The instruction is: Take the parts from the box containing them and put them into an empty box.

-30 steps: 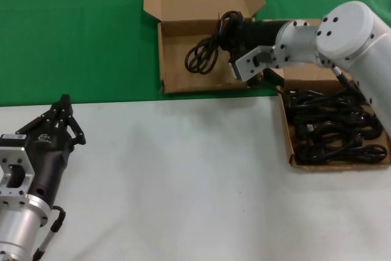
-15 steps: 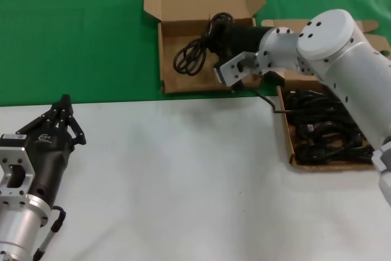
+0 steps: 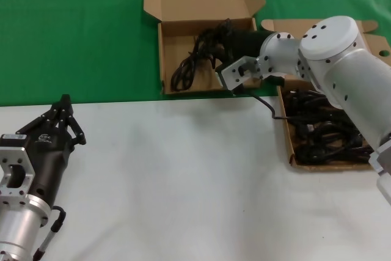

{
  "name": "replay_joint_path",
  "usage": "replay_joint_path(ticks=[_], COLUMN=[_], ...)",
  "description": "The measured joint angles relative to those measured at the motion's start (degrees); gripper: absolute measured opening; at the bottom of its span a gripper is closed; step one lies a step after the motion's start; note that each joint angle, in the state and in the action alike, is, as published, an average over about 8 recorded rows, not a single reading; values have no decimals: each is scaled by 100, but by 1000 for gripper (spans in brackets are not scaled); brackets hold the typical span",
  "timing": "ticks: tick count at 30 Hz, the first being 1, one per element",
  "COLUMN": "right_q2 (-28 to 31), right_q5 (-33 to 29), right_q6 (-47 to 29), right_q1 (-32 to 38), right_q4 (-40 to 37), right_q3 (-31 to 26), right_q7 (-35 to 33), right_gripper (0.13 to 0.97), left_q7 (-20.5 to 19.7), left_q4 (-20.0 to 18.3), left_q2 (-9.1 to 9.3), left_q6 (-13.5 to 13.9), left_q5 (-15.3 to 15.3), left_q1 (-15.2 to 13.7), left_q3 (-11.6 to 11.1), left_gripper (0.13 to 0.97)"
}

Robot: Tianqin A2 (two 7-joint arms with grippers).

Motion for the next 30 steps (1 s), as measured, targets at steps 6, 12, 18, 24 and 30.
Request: replay_joint_path(ticks=[6, 12, 18, 24, 30], right_q2=[9, 226, 730, 1147, 1289], right_q5=[142, -106, -634, -1004, -1100], right_q6=[-66, -170, -201, -142, -104], right_q1=[34, -80, -451, -839, -1004], right_q4=[-124, 271, 1427, 2446, 2829], right_q3=[153, 409, 427, 524, 607], right_q7=[-238, -17, 928, 1629, 1829], right_gripper=[270, 331, 432, 594, 712], left_q7=[0, 0, 0, 0, 0], left_q4=[0, 0, 0, 0, 0], left_q2=[0, 0, 0, 0, 0], left_q6=[0, 0, 0, 0, 0], left_q5=[0, 0, 0, 0, 0], left_q1=[0, 0, 0, 0, 0], left_q3=[0, 0, 0, 0, 0], left_gripper=[139, 139, 139, 139, 139])
